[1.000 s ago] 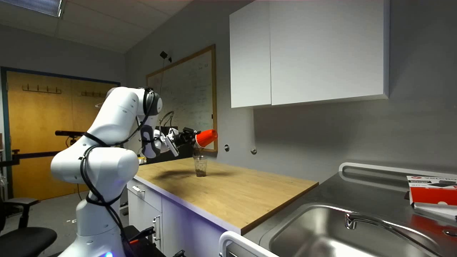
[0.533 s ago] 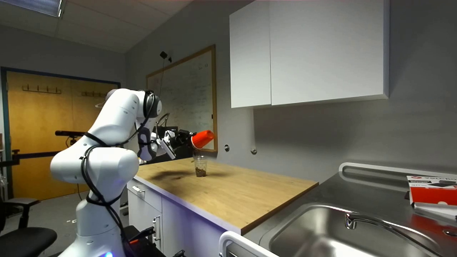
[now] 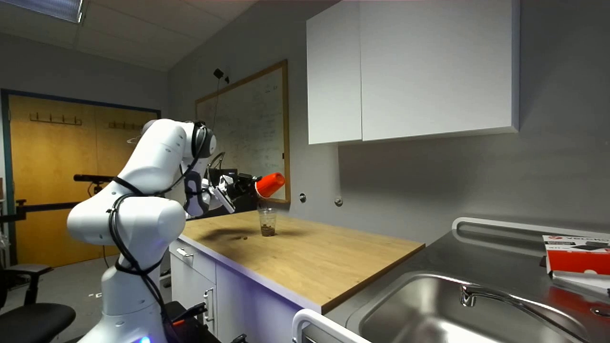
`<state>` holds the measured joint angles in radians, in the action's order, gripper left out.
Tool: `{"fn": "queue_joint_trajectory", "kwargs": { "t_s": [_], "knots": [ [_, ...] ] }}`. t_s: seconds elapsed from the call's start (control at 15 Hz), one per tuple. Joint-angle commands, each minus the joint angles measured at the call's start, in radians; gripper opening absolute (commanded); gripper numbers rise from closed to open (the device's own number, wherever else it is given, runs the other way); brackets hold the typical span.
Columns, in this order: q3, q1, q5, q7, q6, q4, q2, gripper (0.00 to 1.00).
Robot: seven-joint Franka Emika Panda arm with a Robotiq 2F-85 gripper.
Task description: Pour the contents of the orange cup into the transparent one
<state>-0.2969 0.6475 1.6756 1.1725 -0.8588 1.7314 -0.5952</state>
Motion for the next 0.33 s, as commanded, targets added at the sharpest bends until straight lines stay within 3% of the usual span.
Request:
{"fn": "queue_joint_trajectory", "kwargs": {
  "t_s": [0.0,0.27],
  "knots": [
    [0.004,-0.006,0.048,-0.016,0.013,0.028,0.015,0.08],
    [-0.003,-0.021,0.057,-0.022,0.002,0.044,0.027,0.07]
  ]
}}
